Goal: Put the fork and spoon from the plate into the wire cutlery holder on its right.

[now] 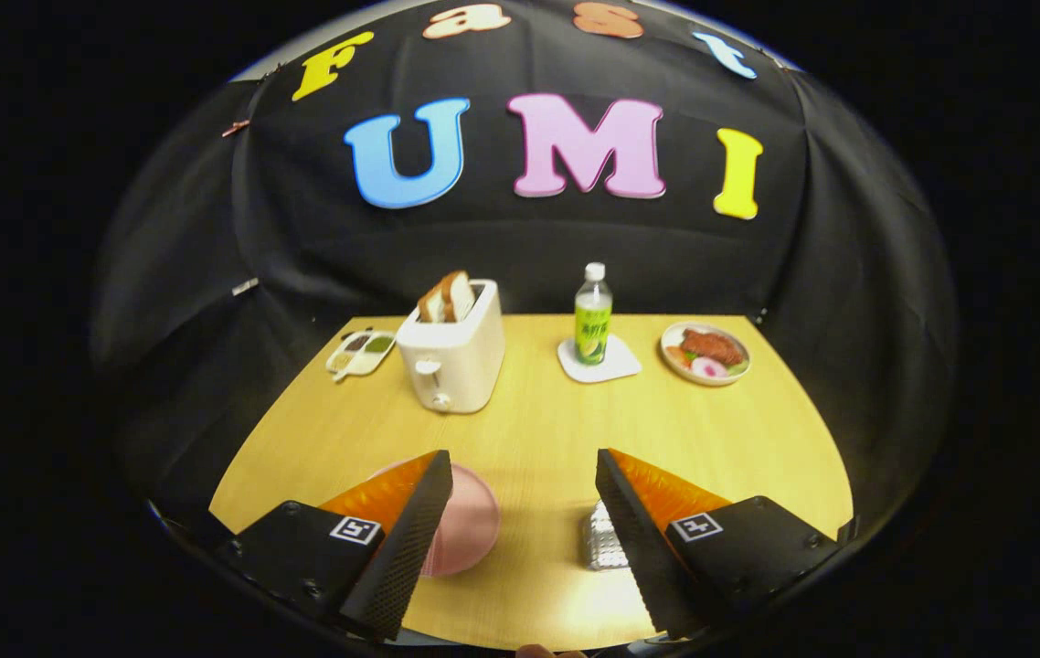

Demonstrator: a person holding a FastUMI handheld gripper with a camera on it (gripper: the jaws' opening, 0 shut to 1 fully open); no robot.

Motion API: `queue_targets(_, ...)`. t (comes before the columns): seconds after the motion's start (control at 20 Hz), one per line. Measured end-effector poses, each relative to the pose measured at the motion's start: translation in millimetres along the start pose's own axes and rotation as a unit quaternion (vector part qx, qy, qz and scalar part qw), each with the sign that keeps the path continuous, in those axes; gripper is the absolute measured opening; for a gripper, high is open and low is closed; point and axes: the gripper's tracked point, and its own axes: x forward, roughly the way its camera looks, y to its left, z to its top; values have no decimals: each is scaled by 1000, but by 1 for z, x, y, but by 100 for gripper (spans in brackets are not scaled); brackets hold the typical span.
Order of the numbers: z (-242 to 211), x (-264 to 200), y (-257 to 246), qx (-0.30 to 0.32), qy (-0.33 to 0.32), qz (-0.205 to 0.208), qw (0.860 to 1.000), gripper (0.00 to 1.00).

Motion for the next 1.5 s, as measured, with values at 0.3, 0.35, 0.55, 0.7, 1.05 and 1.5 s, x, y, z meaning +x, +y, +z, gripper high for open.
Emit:
queue_targets(0.3,-74,39,40,-35,122,34,991,99)
queue_targets(0.35,-85,46,47,-42,141,41,988,99)
queue_targets(0.55,-126,67,65,-58,209,59,974,100)
queue_targets(0.7,-142,80,69,-75,229,53,969,100)
queue_targets(1.05,-168,91,78,-94,266,57,958,98)
queue_targets(1.5,-186,99,82,-84,313,48,945,51)
